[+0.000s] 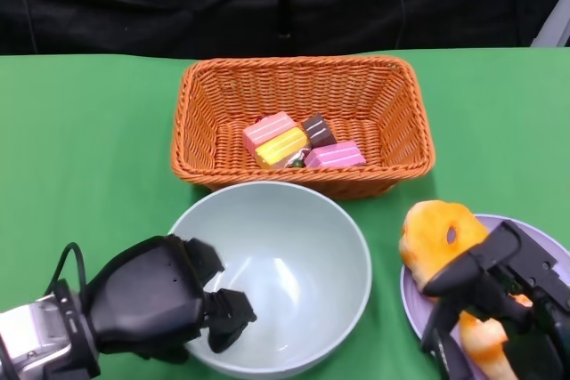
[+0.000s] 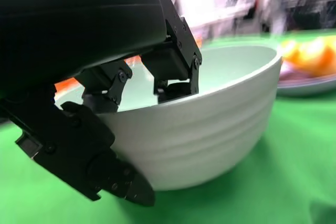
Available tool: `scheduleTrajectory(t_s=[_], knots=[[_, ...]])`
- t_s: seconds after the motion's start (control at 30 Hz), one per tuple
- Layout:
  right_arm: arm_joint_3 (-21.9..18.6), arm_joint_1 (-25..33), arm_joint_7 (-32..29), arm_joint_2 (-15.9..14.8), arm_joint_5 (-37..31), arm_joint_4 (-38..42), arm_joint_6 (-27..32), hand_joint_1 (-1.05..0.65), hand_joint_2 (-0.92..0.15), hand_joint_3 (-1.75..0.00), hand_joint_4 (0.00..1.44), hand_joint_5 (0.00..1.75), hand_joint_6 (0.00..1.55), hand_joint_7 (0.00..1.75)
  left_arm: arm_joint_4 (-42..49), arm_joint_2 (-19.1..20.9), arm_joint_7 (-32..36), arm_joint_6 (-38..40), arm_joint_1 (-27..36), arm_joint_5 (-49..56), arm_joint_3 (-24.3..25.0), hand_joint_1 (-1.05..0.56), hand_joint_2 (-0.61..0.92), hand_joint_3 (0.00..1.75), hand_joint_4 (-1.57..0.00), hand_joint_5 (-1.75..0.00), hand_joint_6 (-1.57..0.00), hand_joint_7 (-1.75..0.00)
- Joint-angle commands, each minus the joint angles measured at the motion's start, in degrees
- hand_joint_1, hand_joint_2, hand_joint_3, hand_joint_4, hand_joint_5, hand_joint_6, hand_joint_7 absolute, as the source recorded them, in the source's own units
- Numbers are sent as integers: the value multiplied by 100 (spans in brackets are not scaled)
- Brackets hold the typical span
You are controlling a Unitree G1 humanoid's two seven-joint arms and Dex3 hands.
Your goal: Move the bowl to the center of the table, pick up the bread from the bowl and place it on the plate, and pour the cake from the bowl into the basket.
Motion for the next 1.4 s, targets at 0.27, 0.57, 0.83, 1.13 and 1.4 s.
scheduleTrajectory(t_s=[0.27,0.57,0.83,1.13,1.4], knots=[[73,-287,-131,32,-34,-31,155,3,-33,-152,55,175,30,168,-2066,509,-3369,1916,776,-946,-124,-75,92,17,-51,-6,-43,0],[101,-456,-146,32,-5,38,208,7,-28,-160,55,175,29,169,-3597,617,-5393,3352,1053,-3088,264,-91,92,22,-29,-1,-36,0],[130,-564,-45,-51,-8,211,110,6,-26,-158,55,175,31,169,-4225,-172,-4927,3849,1826,-6226,1424,-50,92,15,-90,-33,-76,-14],[185,-571,-40,-75,-122,363,-3,5,-26,-159,54,175,40,166,-4756,-1741,-3426,4444,2620,-6696,1494,-16,60,90,-75,-144,-76,-115],[275,-444,-97,-61,-274,280,145,3,-26,-156,53,175,52,160,-5369,-2365,-2616,5563,3446,-6967,1622,-6,50,138,-83,-174,-75,-152]])
